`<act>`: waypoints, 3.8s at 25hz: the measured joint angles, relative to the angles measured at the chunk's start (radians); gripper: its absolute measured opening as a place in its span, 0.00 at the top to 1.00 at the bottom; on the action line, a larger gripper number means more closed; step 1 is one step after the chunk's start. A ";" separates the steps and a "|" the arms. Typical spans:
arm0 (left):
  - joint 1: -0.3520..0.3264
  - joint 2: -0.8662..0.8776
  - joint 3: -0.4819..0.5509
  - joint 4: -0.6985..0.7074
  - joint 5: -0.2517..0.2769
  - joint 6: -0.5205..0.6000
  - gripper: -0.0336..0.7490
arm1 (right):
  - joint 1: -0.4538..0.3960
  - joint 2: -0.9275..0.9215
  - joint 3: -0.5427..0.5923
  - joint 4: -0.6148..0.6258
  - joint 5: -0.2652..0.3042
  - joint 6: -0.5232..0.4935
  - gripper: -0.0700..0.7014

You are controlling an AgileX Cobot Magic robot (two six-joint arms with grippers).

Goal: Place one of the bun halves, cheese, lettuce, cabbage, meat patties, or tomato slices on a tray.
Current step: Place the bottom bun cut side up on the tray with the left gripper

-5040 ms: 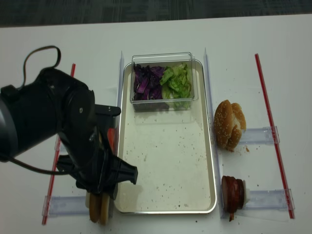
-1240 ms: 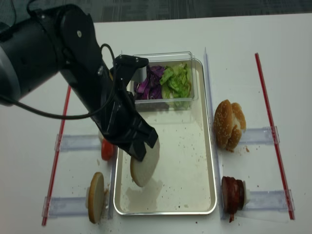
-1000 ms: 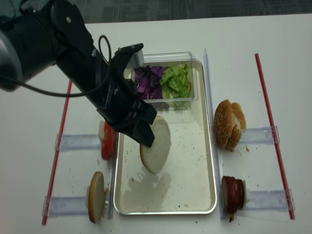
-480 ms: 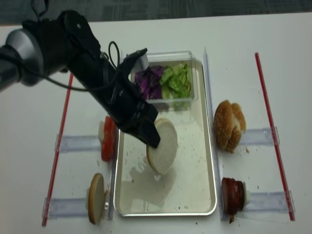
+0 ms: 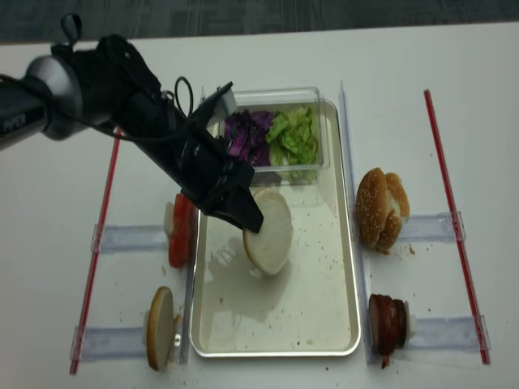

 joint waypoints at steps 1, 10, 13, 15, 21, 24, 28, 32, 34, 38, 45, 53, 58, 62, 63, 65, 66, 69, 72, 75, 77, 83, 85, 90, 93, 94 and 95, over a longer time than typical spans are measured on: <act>0.002 0.008 0.000 -0.003 -0.002 0.004 0.83 | 0.000 0.000 0.000 0.000 0.000 0.000 0.68; 0.005 0.084 0.000 -0.020 -0.009 -0.008 0.83 | 0.000 0.000 0.000 0.000 0.000 0.000 0.68; 0.005 0.097 0.000 -0.018 -0.009 -0.013 0.83 | 0.000 0.000 0.000 0.000 0.000 0.000 0.68; 0.005 0.106 0.000 -0.018 -0.009 -0.016 0.83 | 0.000 0.000 0.000 0.000 0.000 0.000 0.68; 0.005 0.108 -0.002 -0.014 -0.009 -0.038 0.83 | 0.000 0.000 0.000 0.000 0.000 0.000 0.68; 0.005 0.108 -0.002 -0.008 -0.009 -0.079 0.83 | 0.000 0.000 0.000 0.000 0.000 0.000 0.68; 0.005 0.108 -0.002 -0.006 -0.009 -0.117 0.83 | 0.000 0.000 0.000 0.000 0.000 0.000 0.68; 0.005 0.108 -0.002 -0.006 -0.009 -0.160 0.83 | 0.000 0.000 0.000 0.000 0.000 0.000 0.68; 0.005 0.108 -0.002 -0.006 -0.009 -0.166 0.83 | 0.000 0.000 0.000 0.000 0.000 0.000 0.68; 0.005 0.108 -0.002 -0.006 -0.009 -0.168 0.83 | 0.000 0.000 0.000 0.000 0.000 0.000 0.68; 0.005 0.108 -0.002 -0.006 -0.011 -0.167 0.83 | 0.000 0.000 0.000 0.000 0.000 0.000 0.68; 0.005 0.148 -0.002 -0.026 -0.011 -0.108 0.83 | 0.000 0.000 0.000 0.000 0.000 0.000 0.68; 0.005 0.151 -0.002 -0.044 -0.011 -0.081 0.83 | 0.000 0.000 0.000 0.000 0.000 0.000 0.68; 0.005 0.178 -0.002 -0.050 -0.011 -0.079 0.83 | 0.000 0.000 0.000 0.000 0.000 0.000 0.68; 0.005 0.186 -0.002 -0.051 -0.011 -0.079 0.83 | 0.000 0.000 0.000 0.000 0.000 0.000 0.68; 0.005 0.195 -0.002 -0.060 -0.012 -0.077 0.83 | 0.000 0.000 0.000 0.000 0.000 0.000 0.68; 0.005 0.196 -0.002 -0.065 -0.012 -0.077 0.83 | 0.000 0.000 0.000 0.000 0.000 0.000 0.68; 0.005 0.197 -0.002 -0.069 -0.012 -0.074 0.83 | 0.000 0.000 0.000 0.000 0.000 0.000 0.68; 0.005 0.197 -0.002 -0.070 -0.012 -0.073 0.83 | 0.000 0.000 0.000 0.000 0.000 0.000 0.68; 0.005 0.197 -0.002 -0.067 -0.012 -0.073 0.83 | 0.000 0.000 0.000 0.000 0.000 0.000 0.68; 0.005 0.197 -0.002 -0.064 -0.012 -0.073 0.83 | 0.000 0.000 0.000 0.000 0.000 0.000 0.68; 0.005 0.197 -0.002 -0.059 -0.012 -0.073 0.76 | 0.000 0.000 0.000 0.000 0.000 0.000 0.68; 0.005 0.197 -0.002 -0.059 -0.013 -0.073 0.69 | 0.000 0.000 0.000 0.000 0.000 0.000 0.68; 0.005 0.197 -0.002 -0.040 -0.013 -0.073 0.53 | 0.000 0.000 0.000 0.000 0.000 0.000 0.68; 0.005 0.197 -0.003 -0.032 -0.013 -0.073 0.50 | 0.000 0.000 0.000 0.000 0.000 0.000 0.68; 0.005 0.197 -0.003 -0.031 -0.013 -0.073 0.50 | 0.000 0.000 0.000 0.000 0.000 0.000 0.68; 0.005 0.197 -0.004 -0.028 -0.013 -0.067 0.49 | 0.000 0.000 0.000 0.000 0.000 0.000 0.68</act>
